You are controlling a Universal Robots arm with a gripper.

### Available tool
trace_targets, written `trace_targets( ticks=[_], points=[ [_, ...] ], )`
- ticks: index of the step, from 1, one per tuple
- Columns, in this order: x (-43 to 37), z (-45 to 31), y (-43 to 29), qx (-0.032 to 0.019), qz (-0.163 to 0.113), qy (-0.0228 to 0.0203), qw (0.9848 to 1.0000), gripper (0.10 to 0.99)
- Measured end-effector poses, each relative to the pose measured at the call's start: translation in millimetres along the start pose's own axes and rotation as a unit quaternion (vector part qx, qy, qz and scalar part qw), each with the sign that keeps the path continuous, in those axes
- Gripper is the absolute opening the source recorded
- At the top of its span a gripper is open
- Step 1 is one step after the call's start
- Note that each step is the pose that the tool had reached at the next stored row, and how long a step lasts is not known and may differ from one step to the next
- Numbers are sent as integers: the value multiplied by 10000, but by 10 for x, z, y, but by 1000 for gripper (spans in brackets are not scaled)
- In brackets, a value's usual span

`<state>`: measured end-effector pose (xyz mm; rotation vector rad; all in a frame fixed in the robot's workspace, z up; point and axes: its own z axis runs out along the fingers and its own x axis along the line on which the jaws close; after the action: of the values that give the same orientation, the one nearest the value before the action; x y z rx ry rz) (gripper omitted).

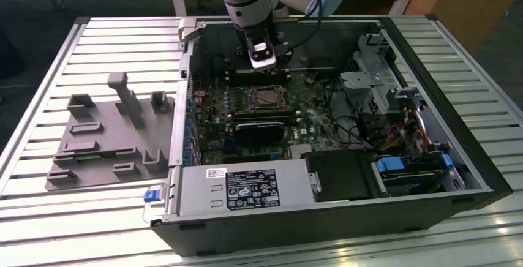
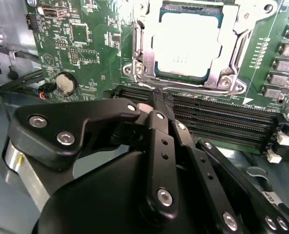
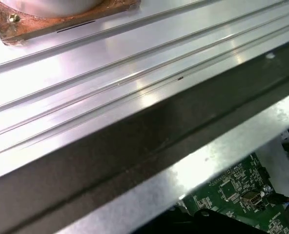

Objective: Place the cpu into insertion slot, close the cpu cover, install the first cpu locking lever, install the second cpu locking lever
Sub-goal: 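Install the first cpu locking lever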

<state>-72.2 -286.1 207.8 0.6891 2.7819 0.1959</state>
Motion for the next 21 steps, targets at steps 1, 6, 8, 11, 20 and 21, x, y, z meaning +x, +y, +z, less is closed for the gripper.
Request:
trace_targets(
  ticks=[1, 6, 8, 11, 20, 21],
  points=[
    [0, 0, 0, 0, 0, 0, 10000, 106],
    [-1, 0, 0, 3, 1, 7, 10000, 106],
    [-6, 2, 3, 30, 4, 56, 10000, 106],
    [-30, 12, 13, 112, 14, 197, 9997, 106],
    [-96, 24, -21, 299, 27, 476, 9984, 106],
    [-102, 24, -33, 301, 26, 474, 9984, 106]
  ],
)
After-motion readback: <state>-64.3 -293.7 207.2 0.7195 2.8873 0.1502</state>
